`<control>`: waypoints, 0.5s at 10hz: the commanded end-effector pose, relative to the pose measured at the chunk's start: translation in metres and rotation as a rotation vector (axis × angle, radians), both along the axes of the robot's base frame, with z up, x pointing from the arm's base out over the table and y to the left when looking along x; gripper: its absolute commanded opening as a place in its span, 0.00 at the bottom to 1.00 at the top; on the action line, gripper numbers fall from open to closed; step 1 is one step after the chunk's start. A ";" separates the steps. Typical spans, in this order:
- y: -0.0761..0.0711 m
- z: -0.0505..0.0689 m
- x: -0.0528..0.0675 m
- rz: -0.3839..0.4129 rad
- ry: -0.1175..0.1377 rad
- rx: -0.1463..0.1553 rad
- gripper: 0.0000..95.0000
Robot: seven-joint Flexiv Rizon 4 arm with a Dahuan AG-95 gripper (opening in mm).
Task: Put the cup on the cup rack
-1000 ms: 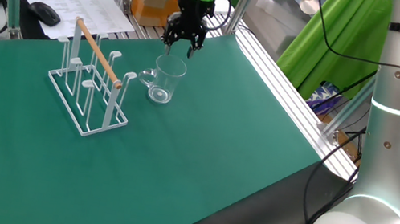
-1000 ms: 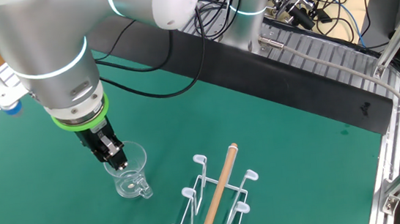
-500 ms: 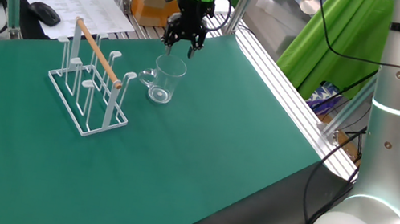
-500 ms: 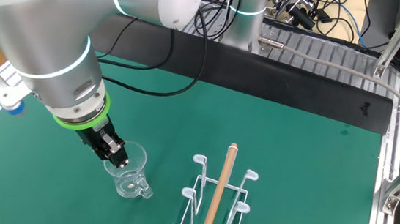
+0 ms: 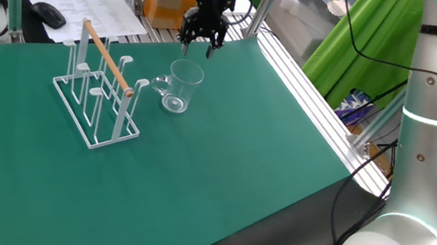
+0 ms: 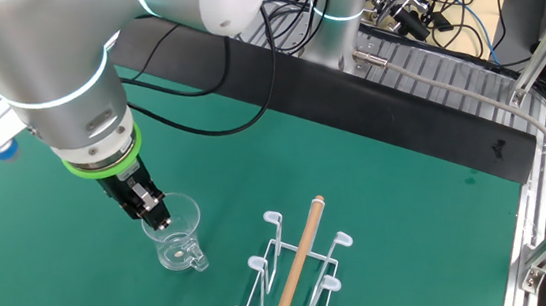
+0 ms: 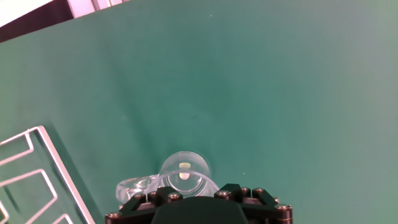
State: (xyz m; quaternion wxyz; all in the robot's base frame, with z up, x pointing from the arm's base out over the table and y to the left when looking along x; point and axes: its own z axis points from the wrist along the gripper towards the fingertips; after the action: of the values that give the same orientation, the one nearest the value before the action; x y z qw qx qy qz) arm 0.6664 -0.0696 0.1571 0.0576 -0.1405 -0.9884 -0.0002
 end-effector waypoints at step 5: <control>0.001 0.001 -0.002 -0.010 -0.003 0.006 0.60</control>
State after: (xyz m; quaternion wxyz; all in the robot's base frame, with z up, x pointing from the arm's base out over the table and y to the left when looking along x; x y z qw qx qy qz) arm 0.6653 -0.0688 0.1576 0.0571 -0.1438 -0.9879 -0.0038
